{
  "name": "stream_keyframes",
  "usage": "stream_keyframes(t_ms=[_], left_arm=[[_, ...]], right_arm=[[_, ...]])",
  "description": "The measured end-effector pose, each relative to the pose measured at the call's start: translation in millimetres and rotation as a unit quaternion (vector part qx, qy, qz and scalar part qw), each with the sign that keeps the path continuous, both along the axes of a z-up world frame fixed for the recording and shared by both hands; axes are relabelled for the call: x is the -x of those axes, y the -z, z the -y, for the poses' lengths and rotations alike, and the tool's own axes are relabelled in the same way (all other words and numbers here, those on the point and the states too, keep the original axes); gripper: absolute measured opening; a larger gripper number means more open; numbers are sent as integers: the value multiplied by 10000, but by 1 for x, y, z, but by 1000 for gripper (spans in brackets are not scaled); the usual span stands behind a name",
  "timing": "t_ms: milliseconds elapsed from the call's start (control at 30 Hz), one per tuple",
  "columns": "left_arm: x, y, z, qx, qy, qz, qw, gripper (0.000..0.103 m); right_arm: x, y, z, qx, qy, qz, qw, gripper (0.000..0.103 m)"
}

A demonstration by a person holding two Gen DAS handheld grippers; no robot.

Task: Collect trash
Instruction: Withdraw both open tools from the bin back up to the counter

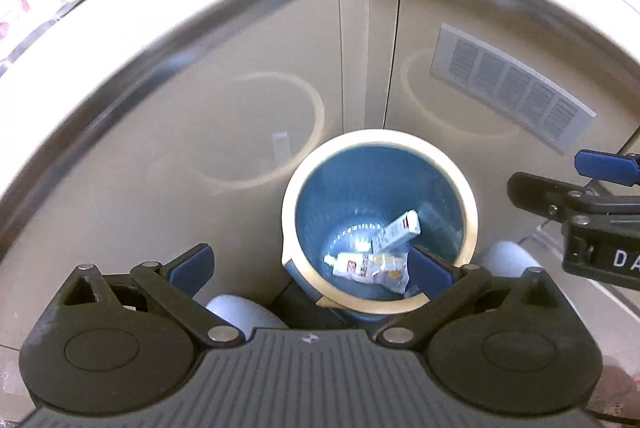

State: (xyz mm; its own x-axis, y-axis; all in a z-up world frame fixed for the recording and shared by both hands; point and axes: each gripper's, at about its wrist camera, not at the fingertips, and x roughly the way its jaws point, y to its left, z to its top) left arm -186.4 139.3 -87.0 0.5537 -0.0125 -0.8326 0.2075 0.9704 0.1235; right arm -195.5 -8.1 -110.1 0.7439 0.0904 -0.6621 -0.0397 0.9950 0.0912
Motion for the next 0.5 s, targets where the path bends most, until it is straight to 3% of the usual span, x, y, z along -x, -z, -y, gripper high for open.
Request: stream_keyframes(t_ms=[267, 500], left_arm=[[37, -22, 3, -64, 56, 704, 9975, 103], [48, -34, -1, 30, 42, 901, 9959, 103]], right_arm=[[32, -20, -2, 98, -115, 691, 9975, 86], [49, -32, -8, 262, -186, 911, 9953, 88]])
